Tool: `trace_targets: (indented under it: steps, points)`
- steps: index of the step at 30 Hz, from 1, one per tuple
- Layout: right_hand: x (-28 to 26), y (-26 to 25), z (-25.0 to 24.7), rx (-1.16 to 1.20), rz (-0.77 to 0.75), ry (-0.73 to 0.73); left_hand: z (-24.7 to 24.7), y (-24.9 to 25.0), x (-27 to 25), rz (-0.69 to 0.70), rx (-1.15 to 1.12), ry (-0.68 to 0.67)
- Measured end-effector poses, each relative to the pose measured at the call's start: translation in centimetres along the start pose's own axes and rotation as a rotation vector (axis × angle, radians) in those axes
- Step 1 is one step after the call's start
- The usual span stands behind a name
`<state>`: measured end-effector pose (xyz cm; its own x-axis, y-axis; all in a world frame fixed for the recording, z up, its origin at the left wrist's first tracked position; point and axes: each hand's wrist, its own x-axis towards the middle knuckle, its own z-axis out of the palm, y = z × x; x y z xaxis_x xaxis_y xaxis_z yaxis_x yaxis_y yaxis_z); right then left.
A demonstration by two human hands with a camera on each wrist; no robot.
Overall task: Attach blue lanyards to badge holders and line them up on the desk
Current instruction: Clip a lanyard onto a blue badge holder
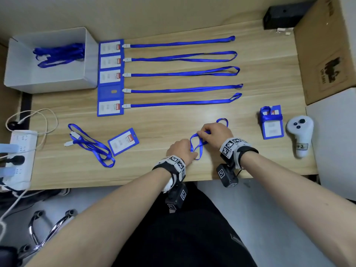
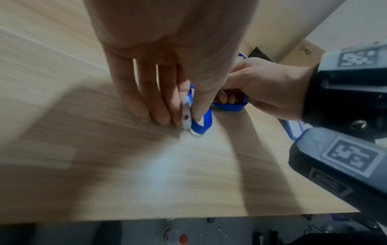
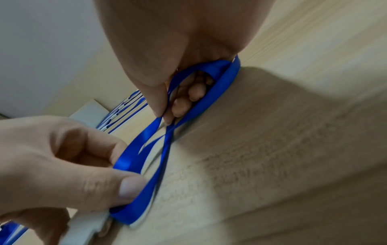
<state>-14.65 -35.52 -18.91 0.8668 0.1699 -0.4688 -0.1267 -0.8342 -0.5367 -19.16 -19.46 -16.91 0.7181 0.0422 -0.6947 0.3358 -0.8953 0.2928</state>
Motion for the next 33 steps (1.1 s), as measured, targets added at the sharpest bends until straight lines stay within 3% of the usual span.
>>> trace_targets:
  steps: [7,11,15,26,33]
  points:
    - [0.4,0.5,-0.3,0.086,0.000,-0.115,-2.4,-3.0,-0.4,0.019,0.021,-0.019]
    - [0.3,-0.8,-1.3,0.413,-0.006,-0.146,-5.7,-6.4,-0.7,0.056,0.036,0.031]
    - [0.1,-3.9,-4.0,0.628,-0.046,-0.066,-10.1,-9.0,-1.1,0.062,0.044,0.086]
    - [4.2,-12.2,-7.1,0.412,-0.061,-0.228,-21.5,-13.0,-1.1,0.031,0.090,0.300]
    - [5.3,-20.2,-7.3,0.525,-0.175,-0.215,-27.5,-17.8,0.0,-0.026,-0.037,0.326]
